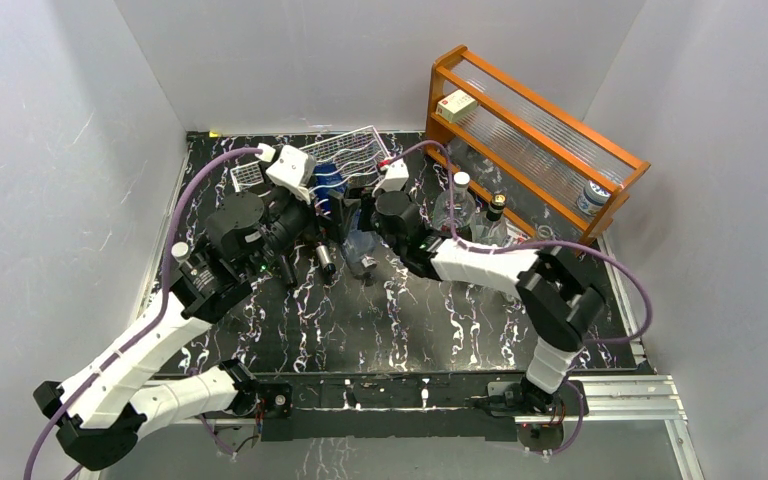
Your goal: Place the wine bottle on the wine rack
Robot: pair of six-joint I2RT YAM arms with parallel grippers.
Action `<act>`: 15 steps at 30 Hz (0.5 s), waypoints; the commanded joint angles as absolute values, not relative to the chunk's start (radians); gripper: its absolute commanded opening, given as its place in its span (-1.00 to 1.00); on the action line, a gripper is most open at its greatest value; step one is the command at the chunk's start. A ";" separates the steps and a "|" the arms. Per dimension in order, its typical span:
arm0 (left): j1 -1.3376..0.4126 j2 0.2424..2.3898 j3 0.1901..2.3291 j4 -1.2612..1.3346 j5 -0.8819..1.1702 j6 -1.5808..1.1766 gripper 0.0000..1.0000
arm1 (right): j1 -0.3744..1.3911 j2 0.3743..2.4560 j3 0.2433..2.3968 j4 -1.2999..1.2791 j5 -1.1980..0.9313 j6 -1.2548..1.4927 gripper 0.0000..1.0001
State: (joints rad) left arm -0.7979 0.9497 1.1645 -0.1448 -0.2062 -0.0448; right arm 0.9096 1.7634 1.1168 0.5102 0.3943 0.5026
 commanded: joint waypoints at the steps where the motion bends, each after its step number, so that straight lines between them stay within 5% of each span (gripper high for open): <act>1: -0.795 0.910 1.221 -0.169 -0.223 -0.044 0.96 | 0.905 1.608 1.123 0.414 0.387 0.456 0.96; 15: -0.794 0.820 1.127 -0.138 -0.169 -0.040 0.96 | 0.808 1.275 1.326 -0.209 0.504 0.270 0.91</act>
State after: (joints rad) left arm -0.7979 0.8471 1.1599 -0.1596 -0.1936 -0.0444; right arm 0.8291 1.3689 1.2663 -0.0544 0.4114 0.3618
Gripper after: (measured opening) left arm 0.981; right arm 0.958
